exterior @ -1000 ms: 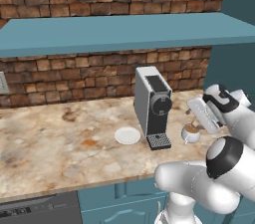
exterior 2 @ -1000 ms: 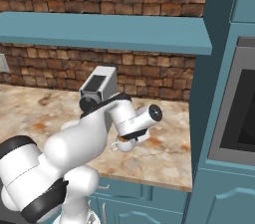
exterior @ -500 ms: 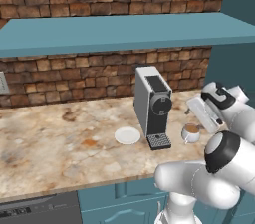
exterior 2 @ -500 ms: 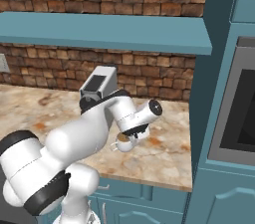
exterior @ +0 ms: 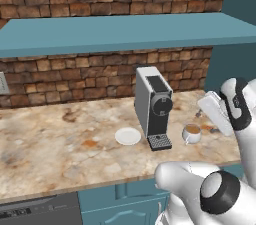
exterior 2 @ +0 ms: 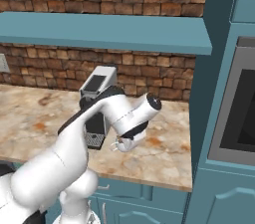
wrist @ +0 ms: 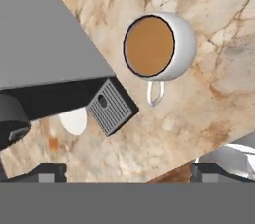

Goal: Take a sugar cube from the saucer and place it inside the coffee. Then, grab milk from the fridge and place it next to the coffee on the counter to sweeten the coffee.

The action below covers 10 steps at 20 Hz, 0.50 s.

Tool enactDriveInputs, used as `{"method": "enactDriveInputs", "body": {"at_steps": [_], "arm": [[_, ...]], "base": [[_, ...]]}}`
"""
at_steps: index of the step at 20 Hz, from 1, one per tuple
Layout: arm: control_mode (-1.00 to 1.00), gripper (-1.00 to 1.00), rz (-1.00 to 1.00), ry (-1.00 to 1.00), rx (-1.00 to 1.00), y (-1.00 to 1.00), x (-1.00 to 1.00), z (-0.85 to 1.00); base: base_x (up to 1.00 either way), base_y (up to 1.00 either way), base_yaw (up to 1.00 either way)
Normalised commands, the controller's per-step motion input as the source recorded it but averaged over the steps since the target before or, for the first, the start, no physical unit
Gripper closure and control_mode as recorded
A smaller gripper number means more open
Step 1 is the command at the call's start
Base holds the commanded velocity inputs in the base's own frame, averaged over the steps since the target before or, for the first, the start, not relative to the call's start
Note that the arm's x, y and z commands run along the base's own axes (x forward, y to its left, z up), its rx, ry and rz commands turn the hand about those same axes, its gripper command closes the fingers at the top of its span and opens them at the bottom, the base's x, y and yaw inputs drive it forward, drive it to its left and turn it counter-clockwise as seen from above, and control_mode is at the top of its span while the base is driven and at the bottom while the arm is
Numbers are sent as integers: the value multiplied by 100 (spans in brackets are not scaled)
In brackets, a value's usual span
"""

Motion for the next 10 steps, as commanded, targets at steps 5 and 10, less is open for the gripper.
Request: {"method": "enactDriveInputs", "body": {"at_steps": [5,10], "arm": [[-100,-100,32,2,-31,88,-93,57],[-100,-100,11,-12,-17,34,-47,84]], "base": [[0,0,0],[0,0,0]]}}
